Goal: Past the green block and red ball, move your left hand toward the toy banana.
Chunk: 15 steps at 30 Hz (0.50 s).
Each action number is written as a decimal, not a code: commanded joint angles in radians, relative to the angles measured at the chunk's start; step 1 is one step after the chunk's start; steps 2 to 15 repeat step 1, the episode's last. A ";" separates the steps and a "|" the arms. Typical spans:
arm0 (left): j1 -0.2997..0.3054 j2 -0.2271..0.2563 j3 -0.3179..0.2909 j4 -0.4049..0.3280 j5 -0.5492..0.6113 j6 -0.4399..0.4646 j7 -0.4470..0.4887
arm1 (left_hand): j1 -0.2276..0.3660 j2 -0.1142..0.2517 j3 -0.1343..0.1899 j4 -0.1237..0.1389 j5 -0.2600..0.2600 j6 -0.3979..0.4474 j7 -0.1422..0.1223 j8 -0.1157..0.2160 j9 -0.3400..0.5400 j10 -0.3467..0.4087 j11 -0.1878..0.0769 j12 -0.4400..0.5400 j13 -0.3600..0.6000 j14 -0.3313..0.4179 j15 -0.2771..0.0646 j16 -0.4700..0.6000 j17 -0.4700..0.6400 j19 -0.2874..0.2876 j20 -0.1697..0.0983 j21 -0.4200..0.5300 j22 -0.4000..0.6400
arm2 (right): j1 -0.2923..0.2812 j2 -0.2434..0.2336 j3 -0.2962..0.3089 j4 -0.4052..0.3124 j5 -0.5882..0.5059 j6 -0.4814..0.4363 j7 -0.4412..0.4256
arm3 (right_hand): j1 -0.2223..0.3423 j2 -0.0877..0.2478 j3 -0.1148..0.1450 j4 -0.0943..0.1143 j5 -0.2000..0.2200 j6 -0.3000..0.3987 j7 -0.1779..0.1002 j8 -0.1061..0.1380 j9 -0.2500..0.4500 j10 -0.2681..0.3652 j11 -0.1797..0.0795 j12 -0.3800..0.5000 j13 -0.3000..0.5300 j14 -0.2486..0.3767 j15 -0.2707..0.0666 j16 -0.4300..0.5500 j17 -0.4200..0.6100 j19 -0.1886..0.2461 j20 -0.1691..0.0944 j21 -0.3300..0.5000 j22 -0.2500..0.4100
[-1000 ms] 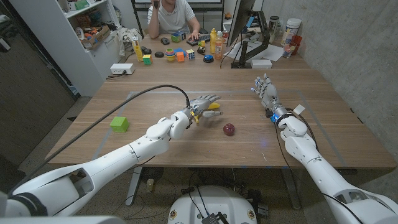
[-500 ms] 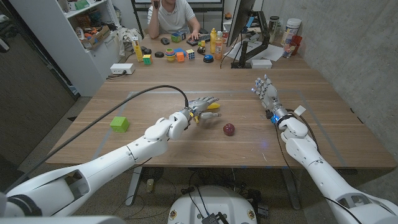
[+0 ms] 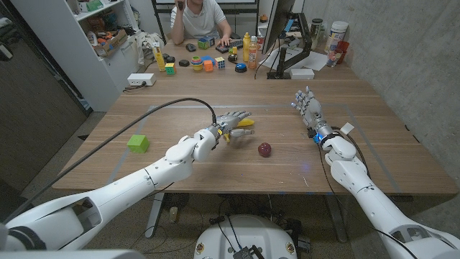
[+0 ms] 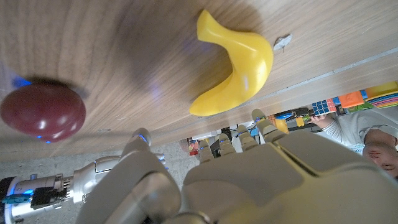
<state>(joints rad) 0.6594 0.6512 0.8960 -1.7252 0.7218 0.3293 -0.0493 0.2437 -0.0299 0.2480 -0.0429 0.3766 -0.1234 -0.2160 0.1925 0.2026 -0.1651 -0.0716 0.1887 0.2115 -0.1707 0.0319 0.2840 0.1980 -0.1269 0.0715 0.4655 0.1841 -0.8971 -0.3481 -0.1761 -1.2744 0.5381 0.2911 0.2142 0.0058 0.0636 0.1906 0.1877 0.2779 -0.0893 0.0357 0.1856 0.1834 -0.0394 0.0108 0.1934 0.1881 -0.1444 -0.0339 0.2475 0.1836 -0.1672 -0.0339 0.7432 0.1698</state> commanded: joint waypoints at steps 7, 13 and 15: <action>-0.012 -0.008 -0.001 0.022 -0.011 -0.008 -0.005 | -0.003 0.003 -0.003 0.000 -0.005 -0.008 -0.004 0.003 0.002 -0.026 0.002 0.002 0.004 -0.082 -0.005 -0.005 0.001 -0.001 -0.006 -0.002 0.002 | 0.019 0.008 -0.002 0.029 0.001 0.005 0.009 | -0.004 0.104 -0.002 -0.001 0.007 -0.009 0.000 0.003 0.003 -0.008 0.001 0.000 0.005 -0.001 -0.017 -0.003 0.004 -0.024 -0.078 -0.005 0.003; -0.012 -0.008 -0.001 0.022 -0.011 -0.008 -0.005 | -0.003 0.003 -0.003 0.000 -0.005 -0.008 -0.004 0.003 0.002 -0.026 0.002 0.002 0.004 -0.082 -0.005 -0.005 0.001 -0.001 -0.006 -0.002 0.002 | 0.019 0.008 -0.002 0.029 0.001 0.005 0.009 | -0.004 0.104 -0.002 -0.001 0.007 -0.009 0.000 0.003 0.003 -0.008 0.001 0.000 0.005 -0.001 -0.017 -0.003 0.004 -0.024 -0.078 -0.005 0.003; -0.012 -0.008 -0.001 0.022 -0.011 -0.008 -0.005 | -0.003 0.003 -0.003 0.000 -0.005 -0.008 -0.004 0.003 0.002 -0.026 0.002 0.002 0.004 -0.082 -0.005 -0.005 0.001 -0.001 -0.006 -0.002 0.002 | 0.019 0.008 -0.002 0.029 0.001 0.005 0.009 | -0.004 0.104 -0.002 -0.001 0.007 -0.009 0.000 0.003 0.003 -0.008 0.001 0.000 0.005 -0.001 -0.017 -0.003 0.004 -0.024 -0.078 -0.005 0.003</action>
